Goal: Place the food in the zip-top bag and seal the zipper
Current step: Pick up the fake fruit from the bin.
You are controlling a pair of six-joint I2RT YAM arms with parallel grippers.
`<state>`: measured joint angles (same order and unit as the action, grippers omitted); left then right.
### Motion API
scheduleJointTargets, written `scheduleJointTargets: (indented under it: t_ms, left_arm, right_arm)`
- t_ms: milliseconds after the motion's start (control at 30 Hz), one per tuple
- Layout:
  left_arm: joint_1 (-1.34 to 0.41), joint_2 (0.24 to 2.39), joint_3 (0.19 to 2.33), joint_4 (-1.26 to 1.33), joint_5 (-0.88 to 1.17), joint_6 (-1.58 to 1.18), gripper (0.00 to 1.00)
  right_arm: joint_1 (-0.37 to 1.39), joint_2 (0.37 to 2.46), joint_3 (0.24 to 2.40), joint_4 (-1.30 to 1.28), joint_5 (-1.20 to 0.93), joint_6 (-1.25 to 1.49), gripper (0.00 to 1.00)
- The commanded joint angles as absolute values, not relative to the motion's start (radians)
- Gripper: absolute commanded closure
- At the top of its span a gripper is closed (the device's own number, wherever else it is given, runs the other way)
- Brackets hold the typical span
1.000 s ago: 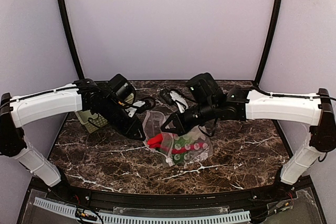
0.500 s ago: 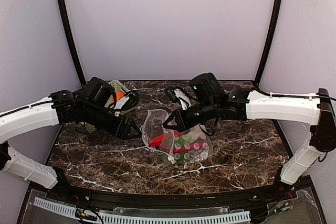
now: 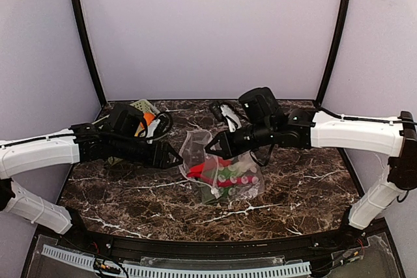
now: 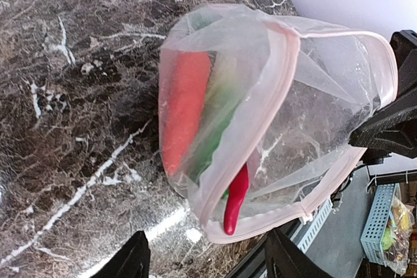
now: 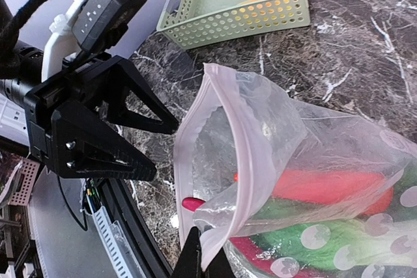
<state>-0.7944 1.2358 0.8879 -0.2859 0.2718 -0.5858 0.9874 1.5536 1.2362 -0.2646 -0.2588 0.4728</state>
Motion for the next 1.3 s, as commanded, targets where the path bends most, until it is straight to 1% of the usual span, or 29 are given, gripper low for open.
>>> scheduleJointTargets:
  t_ms: [0, 167, 267, 433, 567, 667, 800, 1000, 1267]
  left_arm:
    - [-0.728, 1.209, 0.980, -0.355, 0.253, -0.528, 0.37]
    - [-0.586, 1.223, 1.089, -0.553, 0.238, -0.370, 0.32]
    - [-0.485, 1.245, 1.139, -0.592, 0.252, -0.308, 0.29]
    - [-0.308, 1.338, 1.189, -0.543, 0.292, -0.278, 0.23]
    - [-0.208, 1.437, 1.196, -0.409, 0.335, -0.338, 0.16]
    - [-0.169, 1.543, 1.213, -0.323, 0.332, -0.375, 0.13]
    - [-0.137, 1.680, 1.272, -0.276, 0.294, -0.363, 0.10]
    - [-0.118, 1.846, 1.385, -0.240, 0.271, -0.343, 0.09]
    - [-0.108, 1.989, 1.494, -0.226, 0.252, -0.335, 0.09]
  right_arm:
    - [0.976, 1.485, 1.222, -0.262, -0.143, 0.483, 1.00]
    - [0.967, 1.449, 1.210, -0.271, -0.095, 0.482, 1.00]
    - [0.965, 1.439, 1.204, -0.276, -0.081, 0.483, 1.00]
    - [0.964, 1.439, 1.202, -0.279, -0.074, 0.481, 1.00]
    - [0.964, 1.439, 1.199, -0.281, -0.071, 0.481, 1.00]
    - [0.964, 1.436, 1.197, -0.282, -0.068, 0.479, 1.00]
    - [0.964, 1.434, 1.194, -0.284, -0.065, 0.477, 1.00]
    - [0.963, 1.441, 1.196, -0.297, -0.057, 0.478, 1.00]
    - [0.963, 1.468, 1.218, -0.303, -0.059, 0.480, 1.00]
